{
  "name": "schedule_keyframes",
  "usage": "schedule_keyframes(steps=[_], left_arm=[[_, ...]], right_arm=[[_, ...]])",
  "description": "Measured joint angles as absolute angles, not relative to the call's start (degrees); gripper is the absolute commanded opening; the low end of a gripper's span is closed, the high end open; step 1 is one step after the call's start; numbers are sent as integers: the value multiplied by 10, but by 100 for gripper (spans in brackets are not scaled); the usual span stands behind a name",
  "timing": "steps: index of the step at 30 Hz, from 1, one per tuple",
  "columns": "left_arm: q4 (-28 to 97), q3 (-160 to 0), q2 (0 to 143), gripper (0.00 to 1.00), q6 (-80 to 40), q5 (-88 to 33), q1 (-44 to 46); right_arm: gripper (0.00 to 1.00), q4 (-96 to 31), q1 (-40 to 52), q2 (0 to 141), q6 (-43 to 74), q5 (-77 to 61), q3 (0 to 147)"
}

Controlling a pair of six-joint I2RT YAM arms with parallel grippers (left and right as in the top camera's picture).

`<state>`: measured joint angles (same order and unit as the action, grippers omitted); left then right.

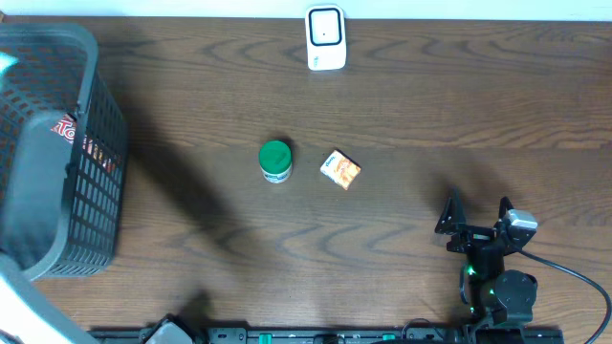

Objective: Scan the item barcode
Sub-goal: 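Hold the mint-green pack before the scanner, then place it right of tissues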

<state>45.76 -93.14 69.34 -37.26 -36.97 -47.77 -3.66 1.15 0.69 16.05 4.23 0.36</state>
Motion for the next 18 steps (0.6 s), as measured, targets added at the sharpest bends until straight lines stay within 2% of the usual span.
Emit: schedule_keyframes(steps=[2,5,6,12,15,18], left_arm=[[465,-931,661,7,-376,-388,-410],[466,-931,639,7,-376,-396,-262],[466,-929,640,7,-375,-390,-177],[459,-916,708,8,-375,-241,139],[431,-913,802,7,-376,-164,246],[381,-912,893,7,-378,-132,310]], right_arm=[[99,-37,11,7,161,42,4],[99,-37,11,7,161,42,4],[99,-37,11,7,161,42,4],[99,-37,11,7,161,41,4],[99,-37,11,7,161,41,4],[99,-37,11,7,161,41,4]])
